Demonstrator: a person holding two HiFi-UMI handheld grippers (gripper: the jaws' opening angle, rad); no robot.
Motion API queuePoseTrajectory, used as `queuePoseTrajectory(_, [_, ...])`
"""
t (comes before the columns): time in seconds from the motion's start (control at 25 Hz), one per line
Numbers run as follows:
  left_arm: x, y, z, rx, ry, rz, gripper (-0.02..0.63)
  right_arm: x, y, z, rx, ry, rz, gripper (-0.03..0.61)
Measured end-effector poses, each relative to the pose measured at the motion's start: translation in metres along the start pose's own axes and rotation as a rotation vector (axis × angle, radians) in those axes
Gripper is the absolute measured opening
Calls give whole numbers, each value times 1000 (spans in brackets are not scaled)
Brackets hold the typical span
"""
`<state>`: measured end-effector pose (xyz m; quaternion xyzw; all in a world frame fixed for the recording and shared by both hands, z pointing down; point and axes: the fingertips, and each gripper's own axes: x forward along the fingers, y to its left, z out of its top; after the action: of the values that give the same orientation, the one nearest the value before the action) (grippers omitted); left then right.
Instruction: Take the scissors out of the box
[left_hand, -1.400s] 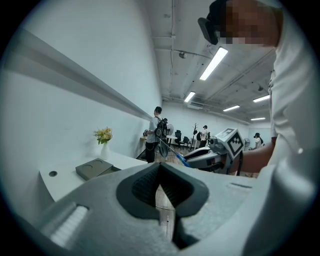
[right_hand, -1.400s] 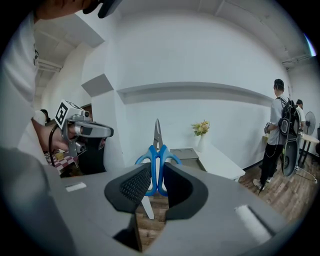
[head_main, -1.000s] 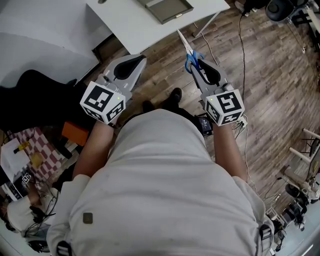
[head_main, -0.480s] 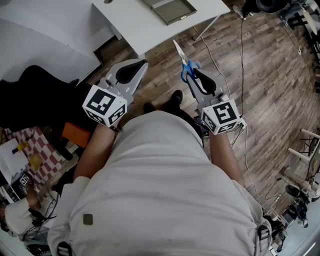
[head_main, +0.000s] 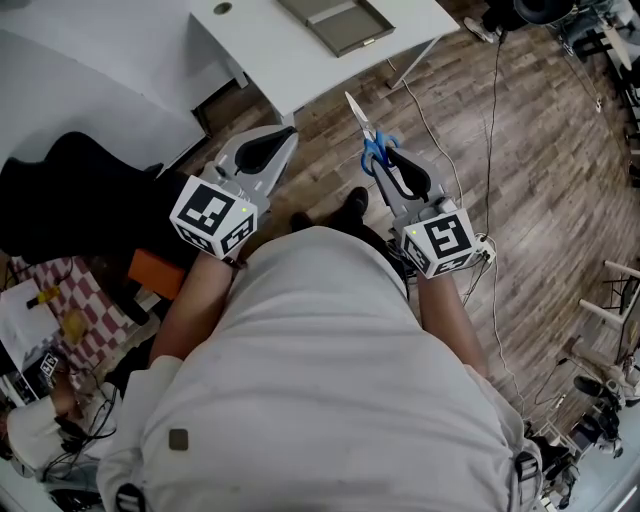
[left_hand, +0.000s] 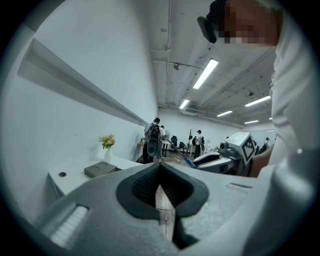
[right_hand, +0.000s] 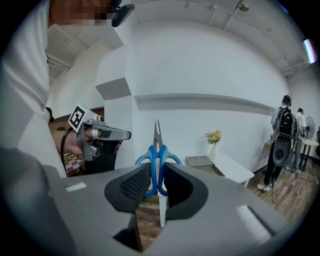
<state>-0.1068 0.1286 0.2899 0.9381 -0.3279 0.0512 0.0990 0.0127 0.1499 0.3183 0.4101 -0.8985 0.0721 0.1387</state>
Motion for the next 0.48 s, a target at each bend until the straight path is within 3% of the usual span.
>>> queuePoseTrajectory(0.48, [8, -8, 1, 3, 2, -3, 5, -5, -9, 1, -4, -6, 3, 100])
